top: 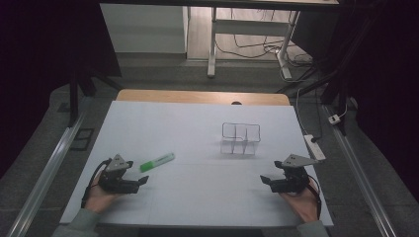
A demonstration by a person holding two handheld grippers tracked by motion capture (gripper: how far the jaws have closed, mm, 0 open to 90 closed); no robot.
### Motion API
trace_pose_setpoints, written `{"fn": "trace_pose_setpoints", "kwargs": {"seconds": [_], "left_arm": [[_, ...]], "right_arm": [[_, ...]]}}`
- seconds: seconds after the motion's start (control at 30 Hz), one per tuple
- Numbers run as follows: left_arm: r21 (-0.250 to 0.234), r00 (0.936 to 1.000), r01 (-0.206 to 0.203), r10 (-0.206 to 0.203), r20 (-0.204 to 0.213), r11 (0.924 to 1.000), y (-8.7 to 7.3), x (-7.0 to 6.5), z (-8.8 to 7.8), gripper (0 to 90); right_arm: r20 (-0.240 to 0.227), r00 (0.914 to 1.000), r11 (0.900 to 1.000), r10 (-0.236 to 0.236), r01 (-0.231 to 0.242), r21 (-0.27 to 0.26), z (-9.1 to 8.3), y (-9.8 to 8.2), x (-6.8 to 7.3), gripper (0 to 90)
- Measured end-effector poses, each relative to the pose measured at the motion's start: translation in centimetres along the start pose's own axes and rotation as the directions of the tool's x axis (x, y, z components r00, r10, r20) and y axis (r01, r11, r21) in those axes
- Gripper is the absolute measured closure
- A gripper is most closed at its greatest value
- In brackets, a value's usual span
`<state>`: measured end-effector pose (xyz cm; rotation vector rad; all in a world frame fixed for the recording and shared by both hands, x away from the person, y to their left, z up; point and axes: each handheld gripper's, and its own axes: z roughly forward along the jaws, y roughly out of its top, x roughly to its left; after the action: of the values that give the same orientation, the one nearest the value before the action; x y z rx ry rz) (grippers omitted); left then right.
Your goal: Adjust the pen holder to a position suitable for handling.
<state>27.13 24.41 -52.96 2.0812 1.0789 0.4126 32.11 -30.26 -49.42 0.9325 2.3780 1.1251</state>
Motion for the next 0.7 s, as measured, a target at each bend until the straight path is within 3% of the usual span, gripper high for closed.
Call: {"fn": "trace_pose_setpoints", "kwargs": {"seconds": [0.27, 0.7], "left_arm": [[-0.006, 1.0000, -0.003, 0.003, 0.002, 1.0000, 0.11, -0.04, 0.02, 16.0], [-0.008, 1.0000, -0.005, 0.005, -0.001, 1.0000, 0.19, -0.01, 0.02, 16.0]], "right_arm": [[0.000, 1.0000, 1.000, 0.000, 0.000, -0.014, 0.00, -0.08, 0.18, 16.9], [-0.003, 0.9999, 1.000, 0.011, -0.011, 0.023, 0.47, 0.03, 0.24, 18.4]]}}
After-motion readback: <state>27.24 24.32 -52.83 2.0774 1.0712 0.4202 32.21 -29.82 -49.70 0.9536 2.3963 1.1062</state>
